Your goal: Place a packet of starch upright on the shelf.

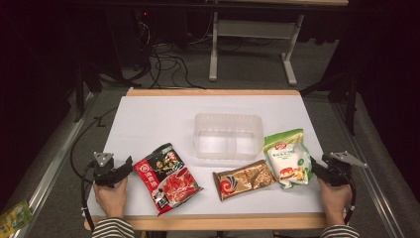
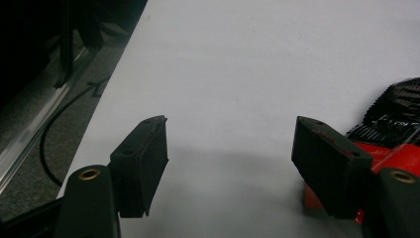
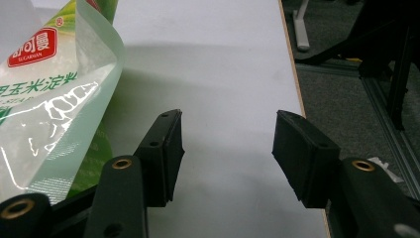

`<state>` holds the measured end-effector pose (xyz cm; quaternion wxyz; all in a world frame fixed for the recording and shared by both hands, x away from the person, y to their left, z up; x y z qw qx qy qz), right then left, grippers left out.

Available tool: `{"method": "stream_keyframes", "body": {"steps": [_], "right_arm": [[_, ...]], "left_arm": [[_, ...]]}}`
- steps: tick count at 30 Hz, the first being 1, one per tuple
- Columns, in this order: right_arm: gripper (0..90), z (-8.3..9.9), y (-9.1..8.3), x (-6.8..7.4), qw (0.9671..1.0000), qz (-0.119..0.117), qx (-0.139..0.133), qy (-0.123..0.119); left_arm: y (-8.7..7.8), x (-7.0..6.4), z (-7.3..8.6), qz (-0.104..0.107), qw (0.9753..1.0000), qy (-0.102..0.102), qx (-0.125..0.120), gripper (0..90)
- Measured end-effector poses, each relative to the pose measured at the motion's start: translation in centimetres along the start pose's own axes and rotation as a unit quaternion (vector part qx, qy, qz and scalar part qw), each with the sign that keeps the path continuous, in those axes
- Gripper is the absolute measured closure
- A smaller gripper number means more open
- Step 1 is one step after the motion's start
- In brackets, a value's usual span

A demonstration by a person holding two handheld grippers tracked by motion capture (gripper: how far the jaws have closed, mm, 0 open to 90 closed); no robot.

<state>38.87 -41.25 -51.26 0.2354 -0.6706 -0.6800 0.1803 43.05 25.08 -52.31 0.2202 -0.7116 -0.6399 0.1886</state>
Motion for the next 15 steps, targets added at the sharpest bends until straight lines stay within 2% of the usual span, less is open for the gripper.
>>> {"method": "stream_keyframes", "body": {"steps": [15], "right_arm": [[45.8,0.0,0.11,-0.22,0.9999,0.005,0.006,0.007]], "left_arm": [[0.0,-0.03,0.01,0.001,1.0,0.0,0.0,30.7]]}}
Point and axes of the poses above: each handheld gripper's, and its own axes: y roughly forward along the jaws, z roughly out of its underside, x roughly to its left, the point moved 7 cm from there along y, roughly forward along the jaws, and after that the axes turned 5 degrees about y, right-handed, at the moved point
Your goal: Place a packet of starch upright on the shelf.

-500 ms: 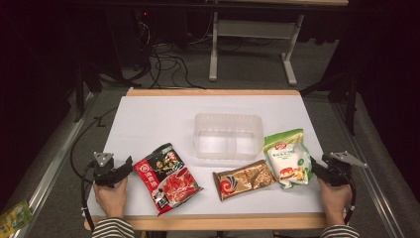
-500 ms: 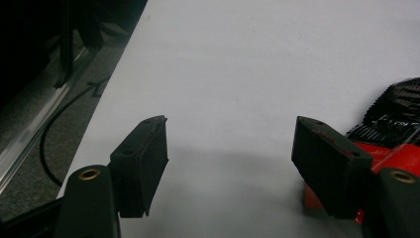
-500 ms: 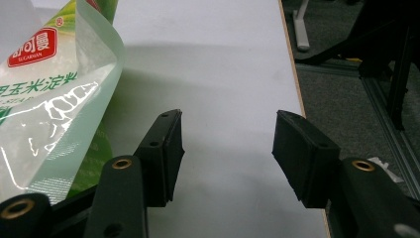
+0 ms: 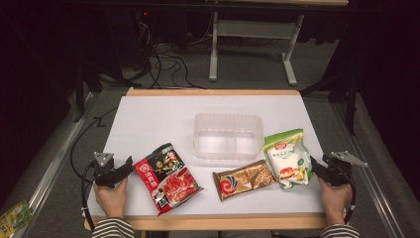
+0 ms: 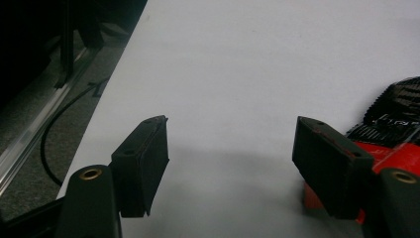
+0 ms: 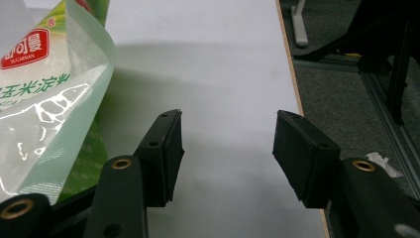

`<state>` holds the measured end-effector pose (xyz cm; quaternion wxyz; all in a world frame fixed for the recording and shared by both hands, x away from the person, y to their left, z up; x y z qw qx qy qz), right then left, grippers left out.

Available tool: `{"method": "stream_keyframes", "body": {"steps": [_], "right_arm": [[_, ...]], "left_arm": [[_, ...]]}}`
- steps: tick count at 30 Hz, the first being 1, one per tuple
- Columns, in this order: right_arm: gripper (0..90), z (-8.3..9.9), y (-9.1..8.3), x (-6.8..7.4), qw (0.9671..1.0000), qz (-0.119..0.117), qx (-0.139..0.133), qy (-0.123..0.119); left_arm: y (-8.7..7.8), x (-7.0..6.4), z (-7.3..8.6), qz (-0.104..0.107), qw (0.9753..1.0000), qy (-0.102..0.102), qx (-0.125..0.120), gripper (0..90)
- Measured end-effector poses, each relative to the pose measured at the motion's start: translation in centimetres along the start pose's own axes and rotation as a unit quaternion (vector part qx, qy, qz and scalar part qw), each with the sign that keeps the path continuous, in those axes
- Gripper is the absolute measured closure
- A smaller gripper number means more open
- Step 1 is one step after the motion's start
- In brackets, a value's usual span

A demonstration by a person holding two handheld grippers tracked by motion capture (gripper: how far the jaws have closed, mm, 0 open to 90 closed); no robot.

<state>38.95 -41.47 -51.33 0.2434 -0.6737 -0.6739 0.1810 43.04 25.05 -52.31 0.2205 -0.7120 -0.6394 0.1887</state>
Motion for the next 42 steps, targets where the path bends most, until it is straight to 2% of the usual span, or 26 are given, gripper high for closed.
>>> {"method": "stream_keyframes", "body": {"steps": [13,25,29,32,35,42], "right_arm": [[45.4,0.0,0.1,-0.1,0.9999,0.002,0.008,0.006],[46.2,-0.3,-0.3,-0.4,0.9999,0.01,-0.004,0.011],[46.6,-0.5,-0.9,-0.4,0.9999,0.009,-0.009,0.005],[46.6,-0.5,-1.3,-0.4,0.9999,0.007,-0.008,0.009],[48.3,-0.6,-1.8,-0.5,0.9998,0.006,-0.018,0.007],[49.4,-0.9,-2.9,-0.3,0.9997,-0.006,-0.022,0.002]], "left_arm": [[0.0,0.0,0.0,-0.003,1.0,-0.001,-0.003,30.7],[0.0,-0.1,0.0,-0.004,1.0,0.003,-0.002,30.7],[0.0,-0.1,0.0,-0.009,0.9999,0.005,-0.004,30.1],[0.0,-0.1,0.0,-0.008,0.9999,0.004,-0.004,30.0],[-0.1,-0.1,0.0,-0.009,0.9999,0.006,-0.005,30.0],[-0.1,-0.1,0.0,-0.014,0.9999,0.006,-0.006,29.3]]}}
Point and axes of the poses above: each handheld gripper's, and its own axes: y roughly forward along the jaws, z roughly out of its underside, x roughly to its left, the point moved 7 cm from there along y, roughly forward along the jaws, and after that the axes turned 5 degrees about y, right-handed, at the moved point
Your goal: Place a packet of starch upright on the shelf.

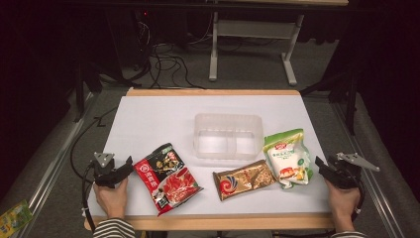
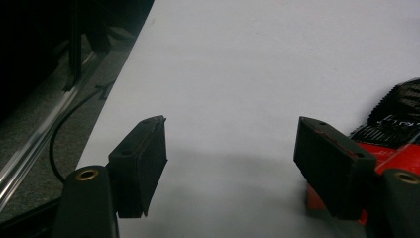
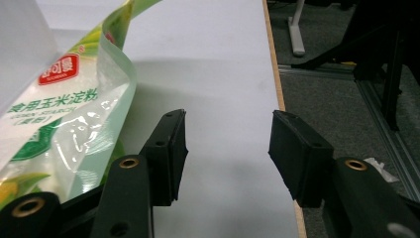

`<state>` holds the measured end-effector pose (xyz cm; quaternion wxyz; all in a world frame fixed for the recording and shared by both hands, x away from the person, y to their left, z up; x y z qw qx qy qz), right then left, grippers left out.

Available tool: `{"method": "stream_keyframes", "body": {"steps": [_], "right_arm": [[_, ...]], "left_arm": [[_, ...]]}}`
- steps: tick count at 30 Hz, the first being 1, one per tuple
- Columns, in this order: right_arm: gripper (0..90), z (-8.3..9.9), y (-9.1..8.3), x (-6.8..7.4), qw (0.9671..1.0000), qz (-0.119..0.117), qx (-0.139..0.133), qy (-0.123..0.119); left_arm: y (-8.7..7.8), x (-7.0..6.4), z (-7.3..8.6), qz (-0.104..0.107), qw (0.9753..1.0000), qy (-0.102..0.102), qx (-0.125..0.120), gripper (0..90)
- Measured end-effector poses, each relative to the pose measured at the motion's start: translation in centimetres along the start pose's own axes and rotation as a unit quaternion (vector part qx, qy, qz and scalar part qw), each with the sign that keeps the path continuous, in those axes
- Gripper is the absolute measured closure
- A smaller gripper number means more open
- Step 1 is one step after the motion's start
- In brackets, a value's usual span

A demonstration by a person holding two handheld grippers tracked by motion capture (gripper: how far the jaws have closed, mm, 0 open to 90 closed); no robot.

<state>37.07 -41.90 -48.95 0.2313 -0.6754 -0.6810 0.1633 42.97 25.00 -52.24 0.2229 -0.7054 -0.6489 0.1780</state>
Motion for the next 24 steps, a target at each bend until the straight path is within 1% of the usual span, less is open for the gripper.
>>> {"method": "stream_keyframes", "body": {"steps": [1,5,8,9,11,13,14,15,19,24], "right_arm": [[49.5,-0.1,-0.4,0.0,1.0,-0.003,-0.002,0.007],[49.9,-0.3,-0.8,0.1,0.9999,-0.008,-0.01,0.001],[50.0,-0.3,-1.0,0.2,0.9999,-0.01,-0.008,0.001],[50.0,-0.2,-1.3,0.4,0.9999,-0.013,-0.007,0.004],[50.0,-0.3,-1.5,0.6,0.9998,-0.017,-0.009,-0.002],[50.0,-0.4,-1.7,0.9,0.9997,-0.022,-0.01,0.001],[49.9,-0.5,-1.7,1.1,0.9996,-0.027,-0.011,-0.004],[49.9,-0.6,-1.8,1.3,0.9995,-0.03,-0.009,-0.002],[49.7,-1.1,-1.9,2.1,0.9987,-0.051,-0.001,-0.007],[49.2,-1.6,-1.9,2.7,0.998,-0.061,0.001,-0.017]], "left_arm": [[0.0,0.0,0.0,0.0,1.0,0.0,0.0,29.3],[0.0,0.0,0.0,-0.001,1.0,0.0,0.0,29.3],[0.0,0.0,0.0,-0.001,1.0,0.0,0.0,29.3],[0.0,0.0,0.0,-0.001,1.0,0.0,0.0,29.3],[0.0,0.0,0.0,0.001,1.0,0.0,0.0,29.3],[0.0,0.0,0.0,0.001,1.0,0.001,0.0,29.3],[0.0,0.0,0.0,0.001,1.0,0.001,0.0,29.3],[0.0,0.0,0.0,0.0,1.0,0.001,0.0,29.3],[0.0,0.0,0.0,0.0,1.0,0.001,0.0,29.2],[0.0,0.0,0.0,0.0,1.0,0.001,0.0,29.2]]}}
Point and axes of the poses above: each handheld gripper's, and its own axes: y roughly forward along the jaws, z roughly out of its underside, x roughly to its left, the point moved 7 cm from there along y, roughly forward along the jaws, and after that the axes turned 5 degrees about y, right-handed, at the moved point
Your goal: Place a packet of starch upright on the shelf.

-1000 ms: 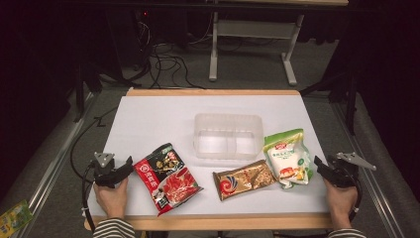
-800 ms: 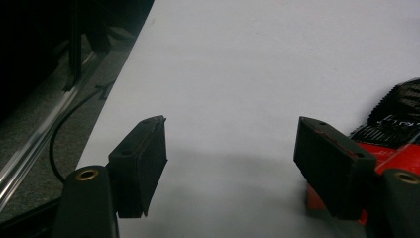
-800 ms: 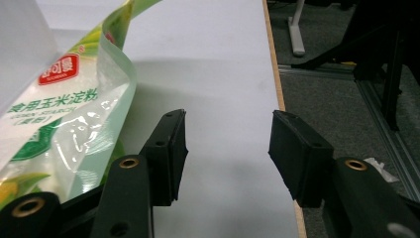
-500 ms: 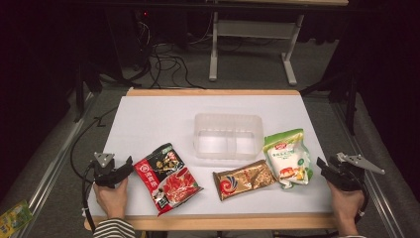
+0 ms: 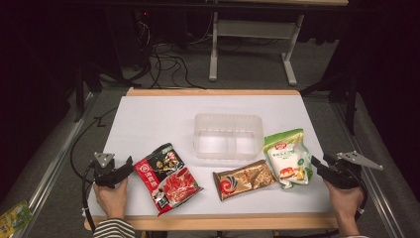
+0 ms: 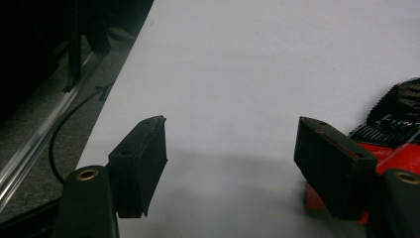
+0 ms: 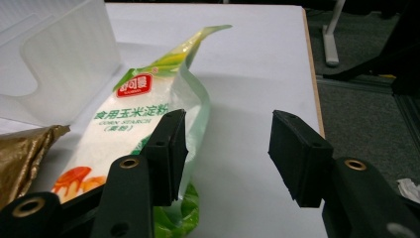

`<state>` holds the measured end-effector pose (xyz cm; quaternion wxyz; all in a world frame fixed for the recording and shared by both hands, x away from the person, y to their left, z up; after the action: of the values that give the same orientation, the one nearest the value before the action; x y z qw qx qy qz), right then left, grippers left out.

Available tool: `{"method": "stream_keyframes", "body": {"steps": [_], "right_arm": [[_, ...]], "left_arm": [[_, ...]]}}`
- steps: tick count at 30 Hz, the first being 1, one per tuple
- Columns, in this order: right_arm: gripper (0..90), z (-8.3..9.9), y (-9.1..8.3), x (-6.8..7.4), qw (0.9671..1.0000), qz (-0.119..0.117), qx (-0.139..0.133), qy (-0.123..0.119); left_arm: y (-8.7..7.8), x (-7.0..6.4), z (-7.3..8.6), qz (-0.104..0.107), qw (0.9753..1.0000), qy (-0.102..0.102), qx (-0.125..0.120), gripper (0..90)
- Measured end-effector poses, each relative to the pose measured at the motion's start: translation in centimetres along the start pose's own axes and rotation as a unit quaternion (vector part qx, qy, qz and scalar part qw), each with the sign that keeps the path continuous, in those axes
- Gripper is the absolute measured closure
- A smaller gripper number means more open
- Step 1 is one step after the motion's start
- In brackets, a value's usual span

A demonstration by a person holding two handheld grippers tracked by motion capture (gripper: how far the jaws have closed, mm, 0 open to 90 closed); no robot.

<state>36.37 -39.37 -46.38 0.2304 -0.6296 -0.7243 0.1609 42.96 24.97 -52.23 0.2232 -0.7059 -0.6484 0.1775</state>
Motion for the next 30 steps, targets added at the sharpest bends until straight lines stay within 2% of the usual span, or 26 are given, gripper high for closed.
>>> {"method": "stream_keyframes", "body": {"steps": [6,11,19,27,30], "right_arm": [[48.4,-1.1,0.6,0.8,0.9997,-0.008,0.016,-0.019],[47.8,-2.1,1.3,1.2,0.9991,-0.016,0.031,-0.025],[46.5,-2.3,2.6,1.5,0.9973,-0.022,0.058,-0.039],[44.7,-2.9,3.6,1.7,0.9958,-0.031,0.076,-0.042],[43.0,-3.2,4.2,1.9,0.994,-0.04,0.089,-0.051]], "left_arm": [[0.0,0.0,0.0,0.001,1.0,-0.001,-0.001,29.2],[0.0,0.0,0.0,0.0,1.0,-0.002,-0.001,29.3],[0.0,0.0,0.0,0.003,1.0,-0.001,-0.001,29.3],[0.0,0.0,0.0,0.003,1.0,0.0,0.0,29.3],[0.0,0.0,0.0,0.004,1.0,0.0,0.0,29.1]]}}
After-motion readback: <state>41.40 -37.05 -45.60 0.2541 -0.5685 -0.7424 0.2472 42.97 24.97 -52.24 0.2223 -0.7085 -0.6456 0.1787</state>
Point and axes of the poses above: each handheld gripper's, and its own axes: y roughly forward along the jaws, z roughly out of its underside, x roughly to its left, the point moved 7 cm from there along y, roughly forward along the jaws, and after that the axes turned 5 degrees about y, right-handed, at the moved point
